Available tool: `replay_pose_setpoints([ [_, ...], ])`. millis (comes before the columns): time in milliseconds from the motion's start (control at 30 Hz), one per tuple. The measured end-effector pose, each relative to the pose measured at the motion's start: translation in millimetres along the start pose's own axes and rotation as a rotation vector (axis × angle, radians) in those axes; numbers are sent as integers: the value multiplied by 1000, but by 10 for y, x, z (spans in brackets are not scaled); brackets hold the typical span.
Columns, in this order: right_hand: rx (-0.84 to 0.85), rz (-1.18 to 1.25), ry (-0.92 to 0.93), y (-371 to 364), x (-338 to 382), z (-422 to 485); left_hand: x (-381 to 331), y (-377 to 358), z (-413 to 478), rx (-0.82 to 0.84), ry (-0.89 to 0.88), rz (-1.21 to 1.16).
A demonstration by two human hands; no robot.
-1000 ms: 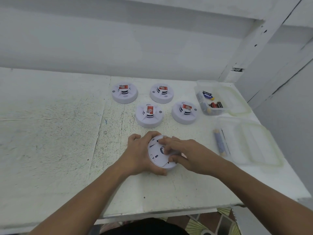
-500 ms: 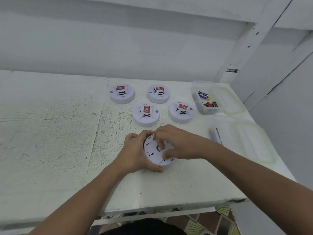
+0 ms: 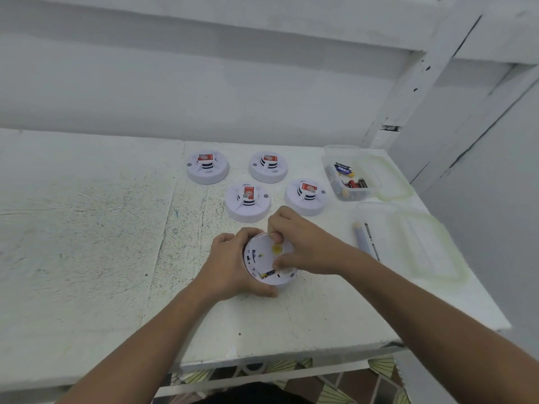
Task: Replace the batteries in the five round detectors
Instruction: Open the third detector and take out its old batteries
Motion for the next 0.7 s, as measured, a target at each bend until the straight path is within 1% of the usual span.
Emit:
replay_pose_setpoints([
  [67,-124,113,-77,-25,-36,-32,14,-13,6,8,13,0],
  [100,-207,207,-137,-37,-74,-46,23,-21,9,10,25,-4],
  [233,-607,803,-405,-84,-276,-108,80,-35,31,24,40,-10],
  [267,-679,882,-476,-105,-328,-128,84,-36,38,33,37,-7],
  [300,-727,877,-541,-136,-377,-147,92,-40,46,38,35,-4],
  [333,-755,797,-588,-166,-417,-164,99,-44,53,40,33,-4],
  [400,-750,533,-632,-225,-457,-192,109,-50,61,37,34,-3],
  [500,-697,104,-600,-300,-475,-210,126,-59,69,32,26,3],
  [567,-642,-140,-588,-339,-480,-216,130,-60,72,32,28,2],
  [633,-565,-315,-626,-364,-477,-225,136,-60,78,29,26,6],
  [700,-498,-412,-651,-375,-473,-241,138,-61,76,27,14,18],
])
Point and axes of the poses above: each hand's wrist, its own z-axis towards the middle knuckle, its own y-axis out of the back of the hand, x = y × z, the point moved 1 cm from there along z, towards the middle knuckle, and after that the axes turned 5 degrees about y, right-handed, at the moved point
